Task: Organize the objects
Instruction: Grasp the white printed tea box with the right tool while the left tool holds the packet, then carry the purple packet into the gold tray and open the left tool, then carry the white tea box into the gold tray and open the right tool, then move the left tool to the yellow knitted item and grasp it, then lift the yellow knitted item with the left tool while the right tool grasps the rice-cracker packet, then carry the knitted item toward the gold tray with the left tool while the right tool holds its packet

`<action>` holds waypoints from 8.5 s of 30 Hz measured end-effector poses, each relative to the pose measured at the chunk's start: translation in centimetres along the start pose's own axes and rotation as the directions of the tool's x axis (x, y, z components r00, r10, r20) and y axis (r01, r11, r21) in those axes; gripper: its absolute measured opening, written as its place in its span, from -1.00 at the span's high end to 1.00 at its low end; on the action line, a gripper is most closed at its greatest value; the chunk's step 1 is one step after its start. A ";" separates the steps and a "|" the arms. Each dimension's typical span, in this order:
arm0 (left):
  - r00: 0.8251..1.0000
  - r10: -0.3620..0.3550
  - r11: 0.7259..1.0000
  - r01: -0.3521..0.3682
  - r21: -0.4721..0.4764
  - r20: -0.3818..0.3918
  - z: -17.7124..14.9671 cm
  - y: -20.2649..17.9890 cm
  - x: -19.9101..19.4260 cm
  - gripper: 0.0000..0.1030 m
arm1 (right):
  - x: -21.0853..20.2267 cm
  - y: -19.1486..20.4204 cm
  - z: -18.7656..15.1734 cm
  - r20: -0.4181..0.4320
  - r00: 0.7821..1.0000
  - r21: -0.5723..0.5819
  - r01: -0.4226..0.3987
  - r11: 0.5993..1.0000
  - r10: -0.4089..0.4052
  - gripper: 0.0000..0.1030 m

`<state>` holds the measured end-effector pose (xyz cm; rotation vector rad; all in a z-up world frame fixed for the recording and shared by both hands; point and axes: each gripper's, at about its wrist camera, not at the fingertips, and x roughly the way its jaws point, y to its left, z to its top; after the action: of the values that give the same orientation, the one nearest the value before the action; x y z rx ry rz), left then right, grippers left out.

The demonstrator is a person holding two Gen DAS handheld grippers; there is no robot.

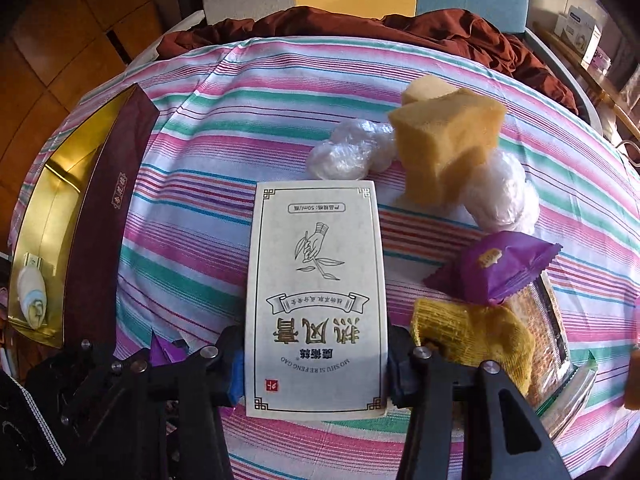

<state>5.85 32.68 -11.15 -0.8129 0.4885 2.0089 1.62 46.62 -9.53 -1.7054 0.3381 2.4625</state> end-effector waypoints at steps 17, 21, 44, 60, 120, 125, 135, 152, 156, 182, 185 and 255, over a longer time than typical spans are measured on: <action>0.997 -0.018 0.999 0.021 -0.033 0.081 0.0 1.4 -8.0 0.33 | -1.8 1.1 -1.9 0.028 0.998 0.035 -0.052 0.998 0.051 0.02; 0.994 0.011 0.995 -0.001 -0.098 0.105 0.0 3.3 -10.0 0.33 | -1.0 1.8 -2.1 0.003 1.000 0.001 -0.019 1.000 0.019 0.02; 0.915 0.310 0.734 -0.404 -0.546 -0.259 -4.7 29.2 -12.1 0.32 | 0.5 4.6 -1.9 0.006 0.997 -0.130 0.078 0.988 -0.078 0.00; 0.900 0.284 0.698 -0.431 -0.571 -0.332 -6.9 30.9 -10.2 0.24 | 0.7 4.3 -1.8 0.003 0.997 -0.128 0.074 0.989 -0.074 -0.01; 0.901 0.403 0.592 -0.389 -0.705 -0.159 -14.5 28.6 -23.0 -0.11 | 2.2 32.1 5.5 -0.036 0.940 -0.235 -0.337 0.912 0.339 -0.42; 0.893 0.424 0.606 -0.402 -0.686 -0.148 -13.6 27.8 -23.4 -0.34 | 0.0 31.0 4.2 0.050 0.959 -0.281 -0.256 0.925 0.280 -0.62; 0.885 0.448 0.659 -0.421 -0.623 -0.124 -11.6 25.2 -23.6 -0.65 | -3.4 24.8 1.5 0.188 0.961 -0.233 -0.157 0.960 0.203 -0.64; 0.936 0.350 0.814 -0.328 -0.479 -0.046 -6.0 19.2 -20.4 -0.88 | -9.8 4.3 -1.6 0.354 0.930 0.189 0.033 0.981 -0.100 -0.98; 0.955 0.297 0.860 -0.278 -0.429 -0.022 -4.2 17.3 -19.1 -0.99 | -12.0 -3.1 -3.2 0.373 0.906 0.381 0.044 0.923 -0.198 -0.98; 0.981 -0.154 0.972 0.129 -0.198 -0.120 8.1 1.9 -2.8 -0.99 | -12.9 -16.8 -10.4 0.546 0.832 0.679 -0.372 0.633 -0.096 -0.98; 0.973 -0.198 0.964 0.171 -0.203 -0.122 9.0 0.9 -1.4 -0.99 | -13.1 -17.0 -10.7 0.560 0.822 0.679 -0.388 0.623 -0.098 -0.98; 0.965 -0.260 0.957 0.253 -0.144 -0.037 -0.2 0.8 -2.2 -0.02 | -4.4 -6.7 -8.0 -0.081 0.997 0.455 0.042 0.890 -0.005 0.07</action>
<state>6.07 30.84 -9.68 -0.9678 0.2604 1.7968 12.00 51.15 -8.88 -1.5838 0.8262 2.0770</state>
